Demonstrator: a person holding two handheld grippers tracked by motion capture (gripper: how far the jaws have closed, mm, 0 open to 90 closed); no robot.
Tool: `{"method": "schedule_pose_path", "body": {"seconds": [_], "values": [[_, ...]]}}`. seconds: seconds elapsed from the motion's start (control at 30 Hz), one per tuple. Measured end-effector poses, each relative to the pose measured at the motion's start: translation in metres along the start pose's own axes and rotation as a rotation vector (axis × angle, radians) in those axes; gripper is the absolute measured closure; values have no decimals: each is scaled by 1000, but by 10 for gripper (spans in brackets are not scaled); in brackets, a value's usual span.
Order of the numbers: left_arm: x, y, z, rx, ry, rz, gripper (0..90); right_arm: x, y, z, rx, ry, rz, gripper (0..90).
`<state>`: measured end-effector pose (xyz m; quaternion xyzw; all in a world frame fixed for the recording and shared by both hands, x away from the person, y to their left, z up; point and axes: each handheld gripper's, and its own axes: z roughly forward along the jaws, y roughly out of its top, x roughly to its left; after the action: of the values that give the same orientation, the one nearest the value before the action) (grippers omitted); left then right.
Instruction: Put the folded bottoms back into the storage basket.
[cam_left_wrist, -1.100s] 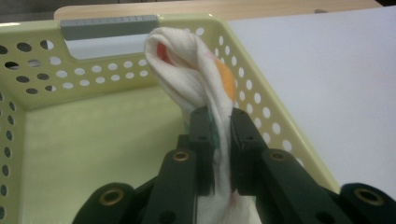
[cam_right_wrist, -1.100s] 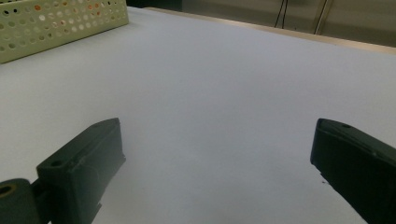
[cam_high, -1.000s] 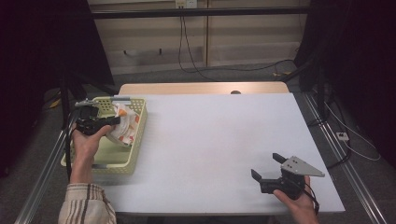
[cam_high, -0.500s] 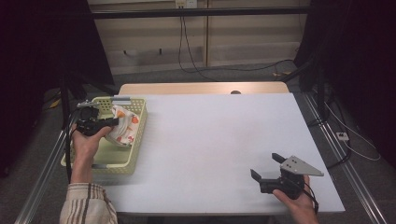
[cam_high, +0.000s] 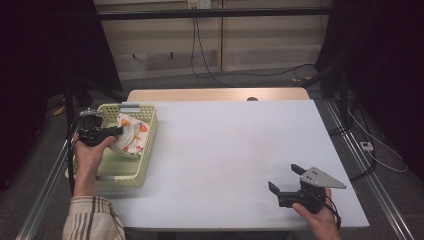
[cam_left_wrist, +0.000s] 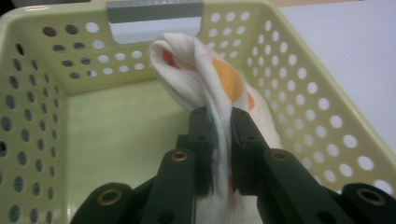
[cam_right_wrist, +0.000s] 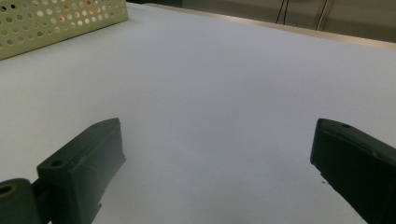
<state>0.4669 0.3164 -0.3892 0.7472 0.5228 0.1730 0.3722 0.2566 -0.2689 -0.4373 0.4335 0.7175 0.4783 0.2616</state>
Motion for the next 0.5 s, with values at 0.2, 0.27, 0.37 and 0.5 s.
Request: {"method": "schedule_pose_path", "body": {"seconds": [0.2, 0.27, 0.37, 0.5], "values": [[2, -1, 1, 13, 9, -2, 808, 0, 0, 0, -2, 0, 1, 26], [3, -1, 2, 16, 16, 0, 808, 0, 0, -1, -2, 0, 0, 26], [4, -2, 3, 26, 31, -10, 807, 0, 0, 0, 0, 1, 0, 26], [6, -3, 4, 28, 38, -17, 804, 0, 0, -1, -7, -1, -1, 30]]}}
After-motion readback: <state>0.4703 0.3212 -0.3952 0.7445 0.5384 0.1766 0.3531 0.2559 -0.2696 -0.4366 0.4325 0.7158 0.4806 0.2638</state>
